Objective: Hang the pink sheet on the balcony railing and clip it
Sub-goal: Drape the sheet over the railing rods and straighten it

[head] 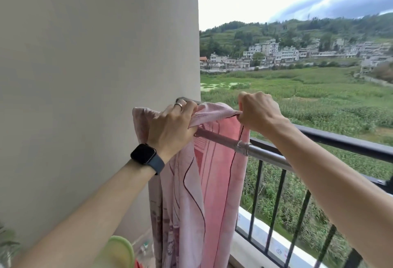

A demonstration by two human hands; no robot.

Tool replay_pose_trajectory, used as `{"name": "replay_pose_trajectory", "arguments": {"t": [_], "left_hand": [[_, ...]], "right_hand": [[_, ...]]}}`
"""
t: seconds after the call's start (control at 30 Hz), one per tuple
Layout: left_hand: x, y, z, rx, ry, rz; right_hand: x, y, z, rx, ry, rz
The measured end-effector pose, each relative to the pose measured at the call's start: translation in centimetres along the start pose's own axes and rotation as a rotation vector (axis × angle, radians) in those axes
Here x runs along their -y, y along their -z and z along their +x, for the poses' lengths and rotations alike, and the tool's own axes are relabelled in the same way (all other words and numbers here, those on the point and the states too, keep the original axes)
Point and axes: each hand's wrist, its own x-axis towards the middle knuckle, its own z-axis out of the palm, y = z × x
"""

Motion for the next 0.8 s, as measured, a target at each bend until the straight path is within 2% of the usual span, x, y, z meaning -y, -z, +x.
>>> {"name": "replay_pose_trajectory", "arguments": {"t": [0.13,0.23,0.33,0.43,0.53,0.63,0.7,0.8], "left_hand": [[-3.9,1.2,-1.3,0.025,-0.089,0.046],[-8.1,2.9,-2.4,0.045,0.032,-0.004],[-13.2,4.5,-4.2,0.09,0.119,-0.083],[-18.2,5.6,-6.1,0.213,0.224,-0.189],[-22.1,6.4,-8.0,0.332,0.254,-0.207],[-24.9,6.9,-8.8,0.305,0.388,-0.408],[-25.9,7.4,-8.9,0.245,0.494,-0.5],[-26.6,8.6,-9.0,0.225,0.526,-0.533]], "right_hand": [[-3.2,2.0,-3.3,0.024,0.003,-0.004],[-5.6,3.5,-6.0,-0.003,0.033,0.052],[-7.8,4.9,-9.1,0.037,0.06,0.123],[-9.6,5.8,-12.8,-0.017,0.085,0.175],[-11.3,7.3,-16.3,-0.095,0.056,0.239],[-12.2,9.2,-18.6,0.085,-0.036,0.365],[-11.8,10.0,-19.8,0.265,-0.12,0.548],[-9.9,9.6,-20.4,0.52,-0.359,0.889]]}}
